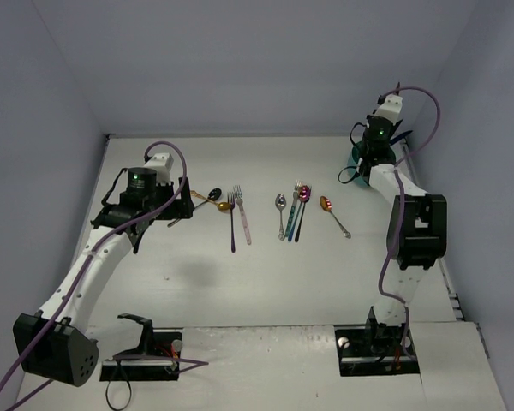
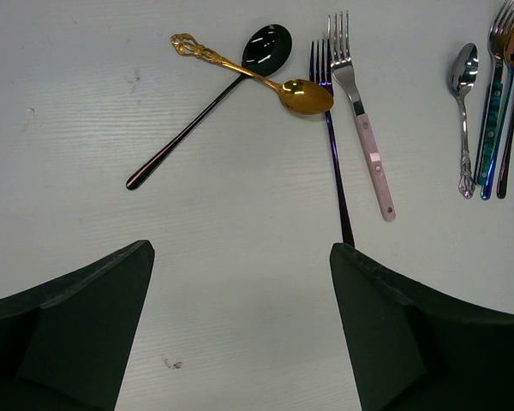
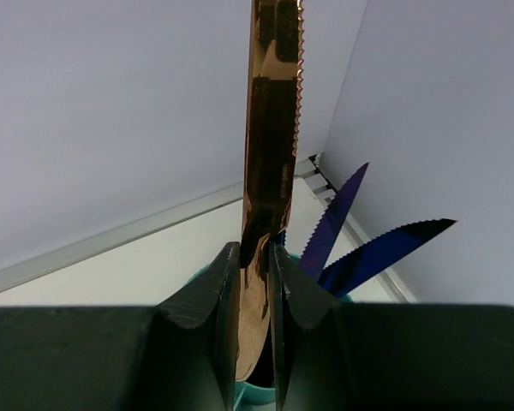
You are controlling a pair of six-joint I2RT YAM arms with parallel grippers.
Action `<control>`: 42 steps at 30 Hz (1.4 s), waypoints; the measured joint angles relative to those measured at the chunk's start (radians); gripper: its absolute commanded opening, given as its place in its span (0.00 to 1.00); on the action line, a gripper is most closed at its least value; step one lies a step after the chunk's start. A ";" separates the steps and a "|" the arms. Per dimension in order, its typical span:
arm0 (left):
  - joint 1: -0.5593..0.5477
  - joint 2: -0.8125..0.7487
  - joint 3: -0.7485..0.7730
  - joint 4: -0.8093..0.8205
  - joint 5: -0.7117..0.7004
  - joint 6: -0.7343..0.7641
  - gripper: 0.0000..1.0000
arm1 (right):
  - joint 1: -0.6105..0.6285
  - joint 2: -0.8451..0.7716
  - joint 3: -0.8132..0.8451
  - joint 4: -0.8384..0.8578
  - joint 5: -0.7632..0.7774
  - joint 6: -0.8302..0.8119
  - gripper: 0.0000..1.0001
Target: Sort the eating utensils into containers
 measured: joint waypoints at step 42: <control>0.000 0.019 0.000 0.000 0.004 0.000 0.82 | -0.002 0.086 -0.146 0.223 0.016 -0.061 0.21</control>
